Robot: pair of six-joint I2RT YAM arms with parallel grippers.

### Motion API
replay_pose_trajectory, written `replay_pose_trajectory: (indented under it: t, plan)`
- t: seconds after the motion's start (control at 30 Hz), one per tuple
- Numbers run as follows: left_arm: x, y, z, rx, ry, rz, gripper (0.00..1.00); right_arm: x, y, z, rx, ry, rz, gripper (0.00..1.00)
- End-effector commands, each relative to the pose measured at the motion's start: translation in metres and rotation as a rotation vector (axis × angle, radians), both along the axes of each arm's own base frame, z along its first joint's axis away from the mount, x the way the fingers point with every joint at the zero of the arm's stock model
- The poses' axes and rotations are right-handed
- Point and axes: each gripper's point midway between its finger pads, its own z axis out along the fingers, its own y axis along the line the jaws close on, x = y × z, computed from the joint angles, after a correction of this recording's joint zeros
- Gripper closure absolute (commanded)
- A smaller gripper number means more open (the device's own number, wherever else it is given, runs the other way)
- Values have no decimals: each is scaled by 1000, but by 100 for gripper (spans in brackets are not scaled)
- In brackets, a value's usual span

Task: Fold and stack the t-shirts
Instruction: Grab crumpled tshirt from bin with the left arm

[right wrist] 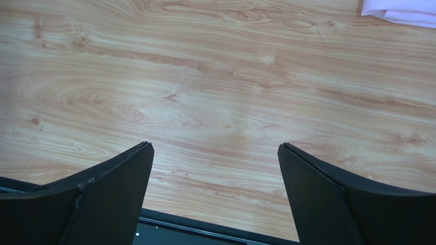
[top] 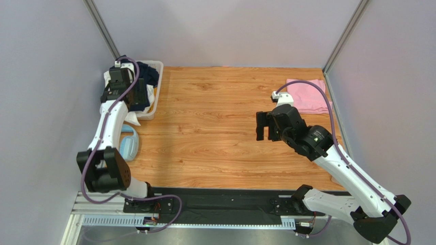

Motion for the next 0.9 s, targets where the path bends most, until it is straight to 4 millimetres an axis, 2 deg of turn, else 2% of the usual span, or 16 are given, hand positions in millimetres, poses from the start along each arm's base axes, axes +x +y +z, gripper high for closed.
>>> replay_pose_trajectory:
  t: [0.0, 0.17, 0.23, 0.37, 0.67, 0.87]
  plan:
    - [40, 3, -3, 66, -14, 20, 11, 2, 6, 3, 59, -28, 1, 0]
    - [77, 3, -11, 20, -11, 41, 11, -1, 9, -2, 70, -14, 17, 0]
    - [90, 9, -11, 27, -18, 76, 11, -2, 13, -2, 90, -11, 33, 0]
    - [104, 26, -6, 79, -51, 154, 12, -2, 20, -5, 111, -3, 56, 0]
    - [112, 56, -27, 193, -19, 299, 11, 2, 34, -11, 100, 35, 106, 0]
    - [120, 67, -29, 150, -27, 355, 9, 3, 49, -11, 117, 79, 145, 0]
